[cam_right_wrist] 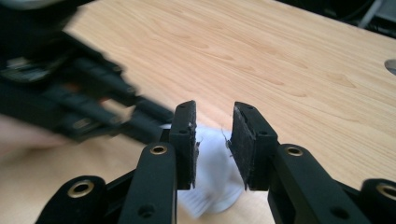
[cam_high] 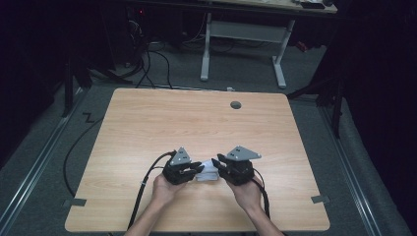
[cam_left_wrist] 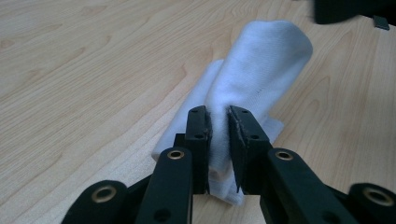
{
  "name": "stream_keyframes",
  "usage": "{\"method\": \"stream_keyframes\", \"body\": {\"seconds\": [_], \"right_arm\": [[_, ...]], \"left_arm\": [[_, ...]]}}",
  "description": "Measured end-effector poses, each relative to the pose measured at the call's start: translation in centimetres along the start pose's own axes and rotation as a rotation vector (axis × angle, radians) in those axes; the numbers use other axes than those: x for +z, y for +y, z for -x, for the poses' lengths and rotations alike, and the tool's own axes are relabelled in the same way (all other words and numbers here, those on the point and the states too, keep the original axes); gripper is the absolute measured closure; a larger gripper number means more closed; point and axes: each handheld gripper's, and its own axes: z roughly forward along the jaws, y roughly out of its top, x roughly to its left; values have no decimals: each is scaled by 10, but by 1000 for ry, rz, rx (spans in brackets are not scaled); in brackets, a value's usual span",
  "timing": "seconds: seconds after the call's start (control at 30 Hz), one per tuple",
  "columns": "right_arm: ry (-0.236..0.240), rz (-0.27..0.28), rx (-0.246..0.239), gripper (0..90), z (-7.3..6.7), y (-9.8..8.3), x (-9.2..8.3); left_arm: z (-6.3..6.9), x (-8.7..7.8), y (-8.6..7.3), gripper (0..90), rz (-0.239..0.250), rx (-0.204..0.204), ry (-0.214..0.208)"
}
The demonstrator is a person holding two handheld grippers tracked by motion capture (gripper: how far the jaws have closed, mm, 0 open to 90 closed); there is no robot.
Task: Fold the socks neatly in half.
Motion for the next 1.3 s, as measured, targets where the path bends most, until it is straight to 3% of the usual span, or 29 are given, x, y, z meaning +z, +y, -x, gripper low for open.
{"method": "stream_keyframes", "body": {"seconds": [0.3, 0.7, 0.9, 1.07, 1.17, 1.23, 1.3], "right_arm": [[-7, -75, 39, 702, 12, 1, 28], [9, -108, 42, 696, 6, -13, 30], [6, -111, 35, 687, 4, -19, 29], [1, -108, 34, 683, 2, -22, 27], [-3, -105, 28, 680, 0, -24, 25], [-7, -101, 17, 677, -1, -24, 24], [-7, -100, 11, 675, -3, -25, 23]], "left_arm": [[1, 0, -2, 768, 0, -14, 13], [2, -1, -2, 693, -31, -26, 9], [1, -5, -2, 540, -16, -76, -10], [1, -16, 4, 496, 51, -109, -22], [0, -22, 7, 485, 82, -141, -6], [-1, -21, 9, 485, 78, -167, 16], [0, -18, 11, 487, 65, -163, 34]]}}
